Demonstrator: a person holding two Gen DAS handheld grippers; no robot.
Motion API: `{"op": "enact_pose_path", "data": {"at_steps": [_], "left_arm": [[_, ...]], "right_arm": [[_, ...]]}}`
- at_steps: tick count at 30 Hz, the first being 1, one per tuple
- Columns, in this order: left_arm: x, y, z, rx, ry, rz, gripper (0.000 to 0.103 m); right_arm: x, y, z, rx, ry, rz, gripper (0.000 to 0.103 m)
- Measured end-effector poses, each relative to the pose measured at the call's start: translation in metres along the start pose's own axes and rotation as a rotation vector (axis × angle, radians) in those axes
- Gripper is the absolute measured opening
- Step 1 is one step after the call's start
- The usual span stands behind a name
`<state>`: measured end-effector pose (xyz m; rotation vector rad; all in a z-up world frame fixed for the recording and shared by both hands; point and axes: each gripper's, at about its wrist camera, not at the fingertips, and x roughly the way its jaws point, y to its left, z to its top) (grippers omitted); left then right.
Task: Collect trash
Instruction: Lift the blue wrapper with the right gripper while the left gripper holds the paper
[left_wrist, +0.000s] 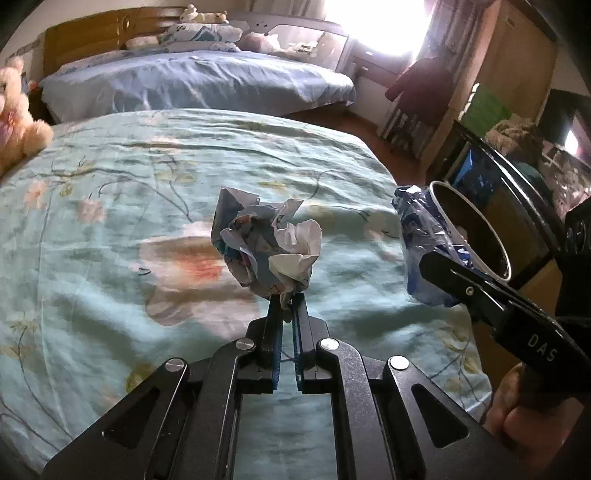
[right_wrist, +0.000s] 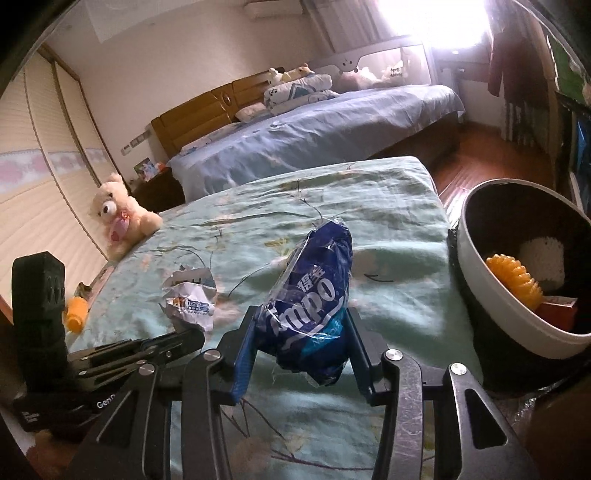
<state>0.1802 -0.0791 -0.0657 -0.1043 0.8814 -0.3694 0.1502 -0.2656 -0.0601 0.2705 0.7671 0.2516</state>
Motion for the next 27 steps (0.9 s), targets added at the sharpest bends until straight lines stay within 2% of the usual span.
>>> {"op": "enact_pose_path", "data": {"at_steps": [12, 27], "left_arm": [[-0.002, -0.029, 0.001, 0.073, 0.003, 0.008, 0.004], [-0.001, -0.051, -0.001, 0.118, 0.015, -0.013, 0.004]], "right_arm": [[-0.019, -0.017, -0.005, 0.046, -0.023, 0.015, 0.046], [-0.029, -0.030, -0.010, 0.072, -0.031, 0.019, 0.046]]}}
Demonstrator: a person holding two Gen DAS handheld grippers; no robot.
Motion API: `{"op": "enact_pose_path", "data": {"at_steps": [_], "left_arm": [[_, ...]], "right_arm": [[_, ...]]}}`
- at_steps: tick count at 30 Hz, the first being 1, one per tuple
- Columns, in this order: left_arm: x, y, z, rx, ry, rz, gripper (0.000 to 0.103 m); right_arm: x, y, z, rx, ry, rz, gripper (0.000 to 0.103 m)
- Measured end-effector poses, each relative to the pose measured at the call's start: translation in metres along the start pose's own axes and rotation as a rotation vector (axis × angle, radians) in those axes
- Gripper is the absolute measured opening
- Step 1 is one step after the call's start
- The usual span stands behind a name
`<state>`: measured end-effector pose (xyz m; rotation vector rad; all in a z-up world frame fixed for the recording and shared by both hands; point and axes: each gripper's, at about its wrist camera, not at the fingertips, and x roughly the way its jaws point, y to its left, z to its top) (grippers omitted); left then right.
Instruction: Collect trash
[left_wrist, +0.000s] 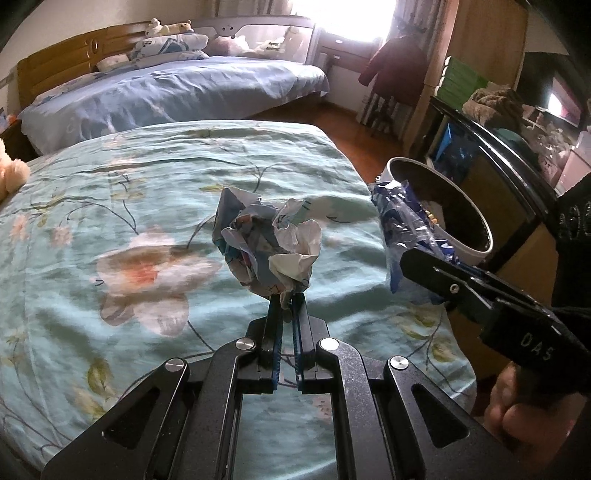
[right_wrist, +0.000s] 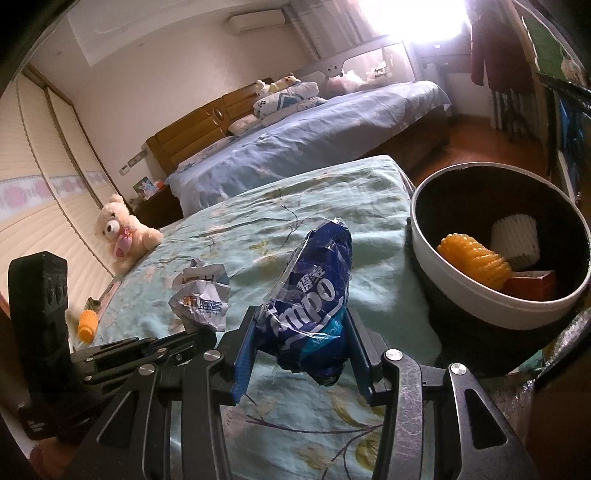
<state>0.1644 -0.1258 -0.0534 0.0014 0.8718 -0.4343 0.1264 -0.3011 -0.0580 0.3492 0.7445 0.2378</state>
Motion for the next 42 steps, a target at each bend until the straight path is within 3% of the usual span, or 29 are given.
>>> {"op": "enact_pose_path", "data": {"at_steps": [7, 15, 16, 19, 22, 24, 27, 28, 29, 30, 40, 42], "left_arm": [[0.006, 0.005, -0.005, -0.011, 0.025, -0.010, 0.005], [0.012, 0.022, -0.012, -0.058, 0.064, -0.021, 0.008], [0.011, 0.023, -0.013, -0.062, 0.064, -0.018, 0.014], [0.008, 0.025, -0.014, -0.076, 0.053, -0.009, 0.050], [0.005, 0.025, -0.012, -0.089, 0.039, -0.030, 0.055], [0.006, 0.024, -0.009, -0.089, 0.035, -0.037, 0.066], [0.013, 0.019, -0.003, -0.055, 0.009, 0.000, 0.066], [0.017, 0.020, -0.002, -0.050, 0.013, 0.006, 0.057], [0.022, 0.021, 0.000, -0.051, 0.023, 0.002, 0.034], [0.026, 0.024, 0.000, -0.055, 0.036, -0.011, 0.030], [0.013, 0.035, -0.005, -0.081, 0.003, -0.038, 0.022], [0.010, 0.036, -0.007, -0.086, 0.002, -0.041, 0.022]], "right_arm": [[0.011, -0.004, -0.008, -0.015, 0.056, -0.012, 0.046], [0.016, -0.014, -0.012, 0.014, 0.088, -0.009, 0.068], [0.013, -0.014, -0.012, 0.018, 0.083, -0.008, 0.069], [0.009, -0.016, -0.010, 0.030, 0.074, 0.002, 0.073], [0.004, -0.016, -0.008, 0.038, 0.064, 0.016, 0.073], [0.002, -0.016, -0.007, 0.039, 0.056, 0.025, 0.073], [0.004, -0.015, -0.007, 0.036, 0.054, 0.018, 0.073], [0.005, -0.016, -0.007, 0.039, 0.055, 0.018, 0.073], [0.006, -0.017, -0.007, 0.045, 0.057, 0.018, 0.073], [0.007, -0.018, -0.007, 0.049, 0.060, 0.018, 0.073], [0.026, -0.006, -0.012, -0.004, 0.075, -0.021, 0.069], [0.028, -0.006, -0.013, -0.022, 0.073, -0.056, 0.050]]}}
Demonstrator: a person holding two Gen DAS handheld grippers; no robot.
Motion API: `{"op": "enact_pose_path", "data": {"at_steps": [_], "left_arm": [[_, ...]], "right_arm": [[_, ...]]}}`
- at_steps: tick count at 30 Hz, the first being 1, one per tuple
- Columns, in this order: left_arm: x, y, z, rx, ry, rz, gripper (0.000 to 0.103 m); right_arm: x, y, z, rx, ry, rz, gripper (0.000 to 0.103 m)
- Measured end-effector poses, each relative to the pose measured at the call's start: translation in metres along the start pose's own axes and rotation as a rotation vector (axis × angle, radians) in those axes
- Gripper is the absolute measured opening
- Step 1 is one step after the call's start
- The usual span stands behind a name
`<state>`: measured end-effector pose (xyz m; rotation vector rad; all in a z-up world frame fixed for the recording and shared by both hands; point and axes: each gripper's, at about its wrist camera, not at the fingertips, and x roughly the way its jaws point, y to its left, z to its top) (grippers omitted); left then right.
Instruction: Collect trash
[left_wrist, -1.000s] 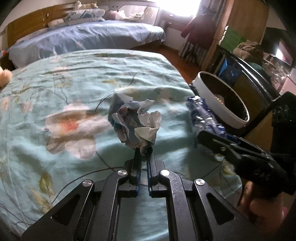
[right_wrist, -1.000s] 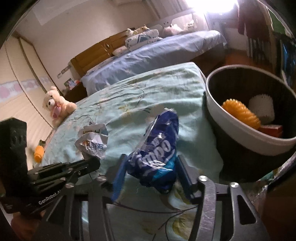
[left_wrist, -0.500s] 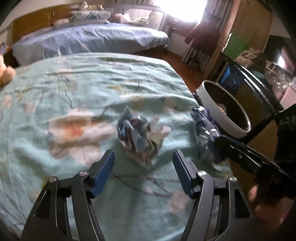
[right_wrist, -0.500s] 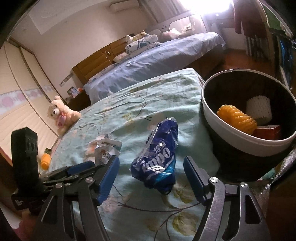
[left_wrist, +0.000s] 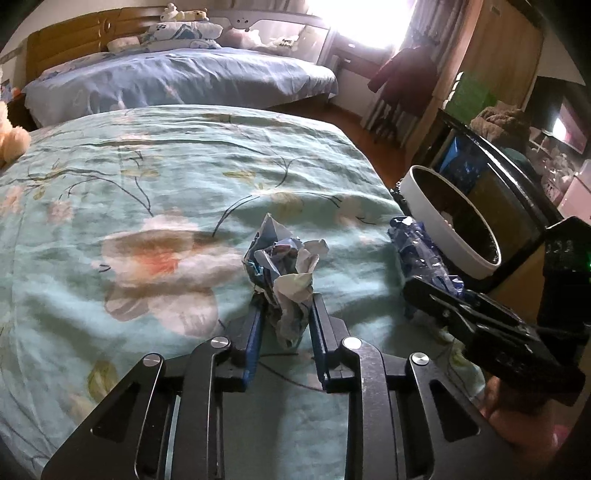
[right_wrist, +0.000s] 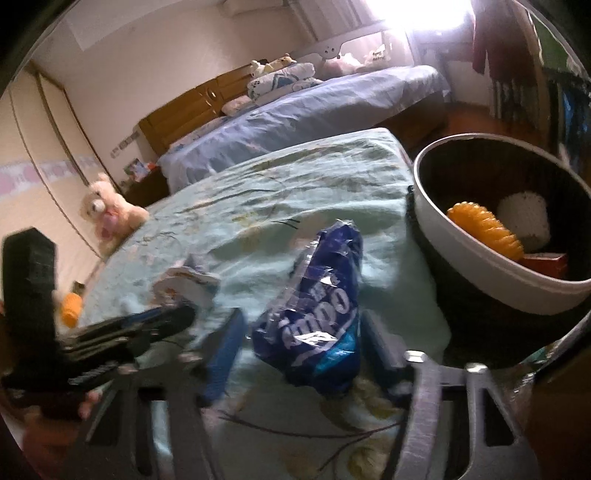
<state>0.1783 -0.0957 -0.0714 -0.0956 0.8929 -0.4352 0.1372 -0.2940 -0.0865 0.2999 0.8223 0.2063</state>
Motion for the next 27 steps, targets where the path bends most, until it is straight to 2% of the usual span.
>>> {"op": "enact_pose_path", "data": {"at_steps": [5, 17, 27], "left_arm": [[-0.007, -0.003, 0.000, 0.005, -0.013, -0.004, 0.022], [-0.019, -0.015, 0.009, 0.041, -0.032, 0.015, 0.022], [-0.017, -0.037, 0.012, 0.086, -0.030, 0.008, 0.022]], "right_arm": [[-0.004, 0.002, 0.000, -0.021, -0.016, -0.018, 0.045], [-0.017, 0.012, 0.006, -0.047, -0.043, 0.012, 0.045], [-0.035, 0.006, 0.006, -0.032, -0.071, 0.008, 0.045]]}}
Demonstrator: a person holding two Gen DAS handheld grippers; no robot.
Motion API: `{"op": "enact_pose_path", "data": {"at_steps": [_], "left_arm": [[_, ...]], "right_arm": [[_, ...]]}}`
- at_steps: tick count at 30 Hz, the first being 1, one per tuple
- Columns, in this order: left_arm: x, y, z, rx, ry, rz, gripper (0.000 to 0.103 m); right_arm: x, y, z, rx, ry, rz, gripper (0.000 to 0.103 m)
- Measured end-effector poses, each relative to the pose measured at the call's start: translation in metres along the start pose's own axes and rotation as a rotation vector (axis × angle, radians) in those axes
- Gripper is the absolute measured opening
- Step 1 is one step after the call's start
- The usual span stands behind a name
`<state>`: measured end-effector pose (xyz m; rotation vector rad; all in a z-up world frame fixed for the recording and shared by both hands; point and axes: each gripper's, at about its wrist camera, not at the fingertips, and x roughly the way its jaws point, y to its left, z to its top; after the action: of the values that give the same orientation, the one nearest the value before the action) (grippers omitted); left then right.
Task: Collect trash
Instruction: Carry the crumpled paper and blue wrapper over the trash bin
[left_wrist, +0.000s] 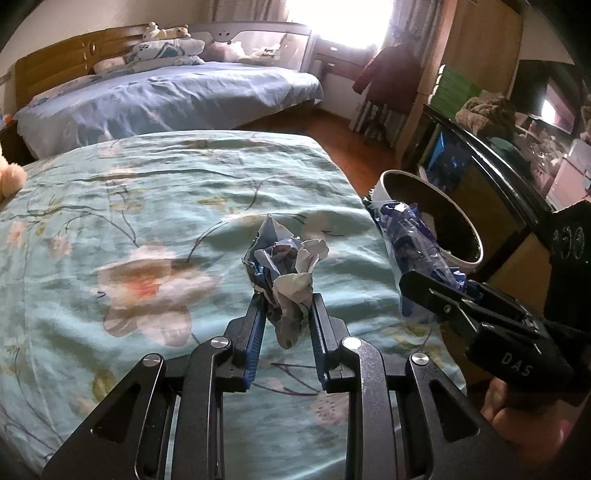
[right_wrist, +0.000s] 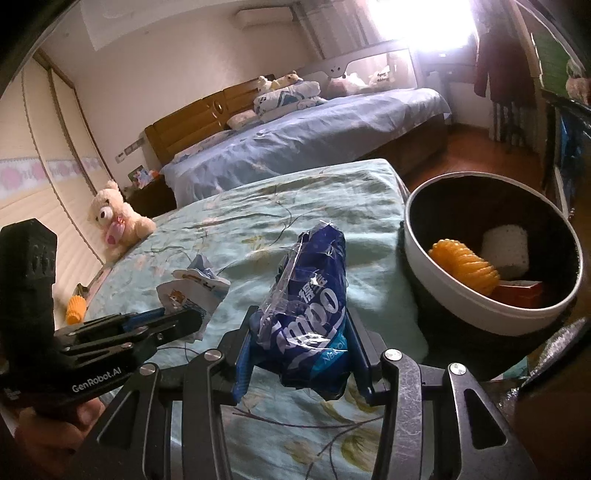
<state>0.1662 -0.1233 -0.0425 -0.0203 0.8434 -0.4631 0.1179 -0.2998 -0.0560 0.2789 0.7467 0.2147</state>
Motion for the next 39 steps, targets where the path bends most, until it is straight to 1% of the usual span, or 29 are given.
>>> {"op": "enact_pose_path", "data": {"at_steps": [23, 39], "left_arm": [[0.012, -0.045, 0.010, 0.095, 0.016, -0.038, 0.022], [0.024, -0.069, 0.020, 0.134, 0.024, -0.067, 0.022]], "right_arm": [[-0.020, -0.028, 0.003, 0.056, -0.039, -0.036, 0.045], [-0.033, -0.051, 0.008, 0.096, -0.069, -0.076, 0.045]]}}
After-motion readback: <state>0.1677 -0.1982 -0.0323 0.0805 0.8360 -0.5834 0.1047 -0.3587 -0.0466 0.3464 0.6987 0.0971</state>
